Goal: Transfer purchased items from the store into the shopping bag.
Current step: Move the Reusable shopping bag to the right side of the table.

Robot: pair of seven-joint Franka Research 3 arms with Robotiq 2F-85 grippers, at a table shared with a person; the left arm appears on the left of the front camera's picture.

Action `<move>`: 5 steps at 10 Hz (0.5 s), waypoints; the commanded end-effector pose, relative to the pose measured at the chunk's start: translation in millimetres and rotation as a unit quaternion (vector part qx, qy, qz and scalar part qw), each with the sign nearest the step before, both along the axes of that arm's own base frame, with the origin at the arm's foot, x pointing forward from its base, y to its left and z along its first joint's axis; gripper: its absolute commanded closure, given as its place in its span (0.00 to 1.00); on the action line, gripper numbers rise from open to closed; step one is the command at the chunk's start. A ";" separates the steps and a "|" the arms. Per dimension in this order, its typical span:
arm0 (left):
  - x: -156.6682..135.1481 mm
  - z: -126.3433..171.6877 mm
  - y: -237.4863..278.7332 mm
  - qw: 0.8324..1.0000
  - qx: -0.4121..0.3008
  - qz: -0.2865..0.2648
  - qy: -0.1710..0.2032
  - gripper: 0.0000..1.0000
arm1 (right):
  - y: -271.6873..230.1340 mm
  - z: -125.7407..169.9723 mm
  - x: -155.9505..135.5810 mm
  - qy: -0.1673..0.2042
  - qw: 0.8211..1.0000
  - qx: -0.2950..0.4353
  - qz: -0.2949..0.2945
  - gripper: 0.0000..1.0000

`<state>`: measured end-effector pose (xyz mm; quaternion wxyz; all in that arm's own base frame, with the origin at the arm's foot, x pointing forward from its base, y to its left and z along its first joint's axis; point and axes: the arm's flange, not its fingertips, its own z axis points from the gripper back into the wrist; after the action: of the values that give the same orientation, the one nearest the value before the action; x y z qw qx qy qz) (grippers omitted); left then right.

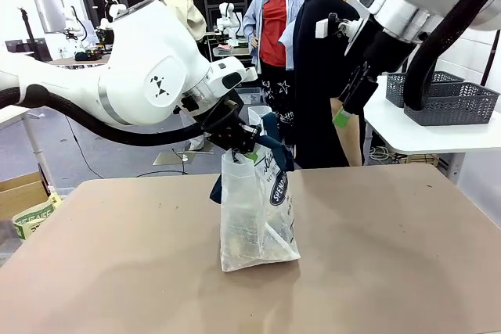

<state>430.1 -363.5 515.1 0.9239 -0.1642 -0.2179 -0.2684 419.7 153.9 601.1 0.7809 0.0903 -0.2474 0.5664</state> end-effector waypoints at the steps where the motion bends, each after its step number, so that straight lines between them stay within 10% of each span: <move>1: 0.0 0.8 1.7 1.000 -0.004 -0.001 0.001 1.00 | -1.3 -19.3 8.9 -0.010 0.999 0.043 0.025 0.00; 5: 0.1 -0.1 0.0 1.000 0.000 0.000 0.000 1.00 | -0.2 -5.0 4.6 -0.006 1.000 0.015 0.002 0.00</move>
<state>430.1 -363.6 514.9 0.9239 -0.1642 -0.2177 -0.2684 427.0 155.2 593.9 0.7736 0.1073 -0.2691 0.5636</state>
